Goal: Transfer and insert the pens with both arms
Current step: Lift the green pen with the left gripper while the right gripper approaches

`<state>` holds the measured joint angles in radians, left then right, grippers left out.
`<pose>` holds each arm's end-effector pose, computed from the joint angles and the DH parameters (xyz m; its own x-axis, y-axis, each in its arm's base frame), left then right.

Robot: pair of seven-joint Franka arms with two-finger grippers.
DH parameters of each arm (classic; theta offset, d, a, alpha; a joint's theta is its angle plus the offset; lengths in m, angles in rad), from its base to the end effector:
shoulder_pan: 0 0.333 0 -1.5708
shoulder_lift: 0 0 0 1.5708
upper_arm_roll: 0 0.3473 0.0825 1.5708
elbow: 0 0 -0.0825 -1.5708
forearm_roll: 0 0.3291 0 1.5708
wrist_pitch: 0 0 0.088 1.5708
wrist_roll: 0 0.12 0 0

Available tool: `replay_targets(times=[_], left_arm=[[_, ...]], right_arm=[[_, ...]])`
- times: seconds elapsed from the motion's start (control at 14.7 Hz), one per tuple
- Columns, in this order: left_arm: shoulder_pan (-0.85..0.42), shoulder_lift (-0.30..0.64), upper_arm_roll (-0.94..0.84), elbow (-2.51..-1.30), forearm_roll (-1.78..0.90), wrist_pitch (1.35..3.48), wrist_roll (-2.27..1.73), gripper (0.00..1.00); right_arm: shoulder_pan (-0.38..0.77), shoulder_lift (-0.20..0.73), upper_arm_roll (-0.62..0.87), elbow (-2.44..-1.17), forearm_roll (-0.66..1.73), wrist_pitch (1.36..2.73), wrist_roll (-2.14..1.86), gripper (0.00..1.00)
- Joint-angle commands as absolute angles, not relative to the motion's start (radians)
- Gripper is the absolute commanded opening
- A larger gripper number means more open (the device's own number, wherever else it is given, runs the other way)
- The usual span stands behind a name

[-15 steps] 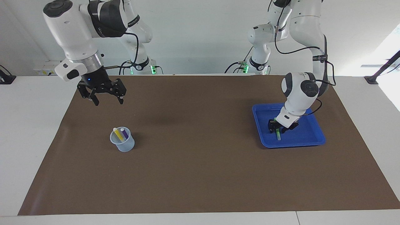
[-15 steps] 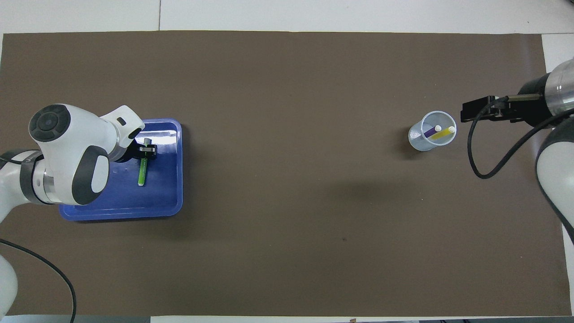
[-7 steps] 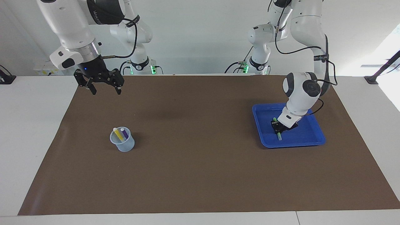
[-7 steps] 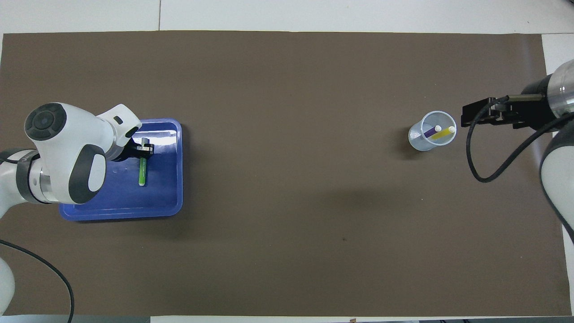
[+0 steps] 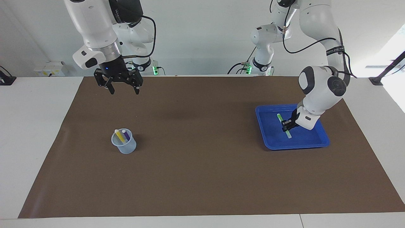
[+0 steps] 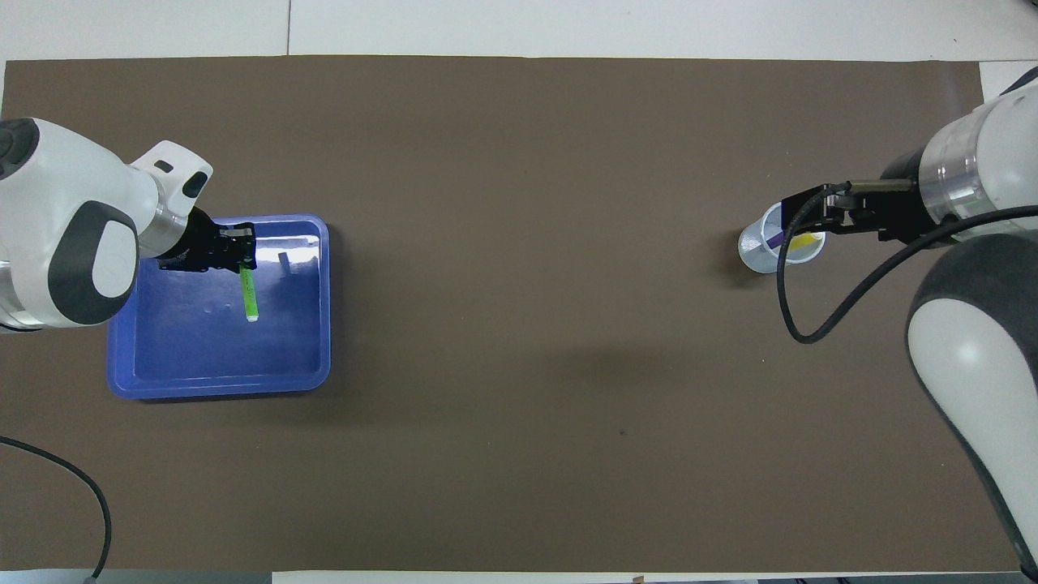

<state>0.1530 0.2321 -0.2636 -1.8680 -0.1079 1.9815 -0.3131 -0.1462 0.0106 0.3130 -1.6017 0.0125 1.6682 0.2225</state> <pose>0.5553 -0.0600 0.4325 0.9580 0.2403 -0.1565 0.2587 -0.9597 0.1099 0.5056 0.0855 0.6336 0.9970 -0.0573 0.0515 -0.0559 -0.9980 -0.0278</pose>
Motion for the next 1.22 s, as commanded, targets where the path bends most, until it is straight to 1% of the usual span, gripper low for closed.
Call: replay_targets(times=[0.0, 0.2, 0.41, 0.54, 0.68, 0.88, 1.15], left_arm=[[0.150, 0.210, -0.276, -1.816, -0.170, 1.864, -0.464, 0.00], [0.141, 0.167, -0.282, -1.812, -0.346, 1.809, -0.659, 0.00], [0.112, 0.146, -0.291, -1.813, -0.460, 1.773, -0.889, 0.00], [0.098, 0.138, -0.305, -1.821, -0.562, 1.772, -1.044, 0.00], [0.063, 0.130, -0.307, -1.835, -0.658, 1.788, -1.212, 0.00], [0.003, 0.120, -0.308, -1.868, -0.829, 1.899, -1.386, 0.00], [-0.121, 0.054, -0.311, -2.020, -1.139, 2.121, -1.414, 0.00]], right_arm=[[-0.083, 0.021, 0.250, -1.583, 0.003, 1.654, 0.236, 1.00], [-0.051, 0.018, 0.218, -1.589, 0.006, 1.660, 0.236, 1.00], [-0.017, 0.018, 0.183, -1.589, 0.011, 1.657, 0.251, 1.00], [0.014, 0.018, 0.153, -1.589, 0.064, 1.661, 0.264, 1.00], [0.014, 0.017, 0.153, -1.592, 0.171, 1.686, 0.319, 1.00], [0.037, 0.009, 0.163, -1.630, 0.337, 1.797, 0.391, 1.00], [0.041, 0.009, 0.254, -1.647, 0.396, 1.888, 0.520, 1.00]])
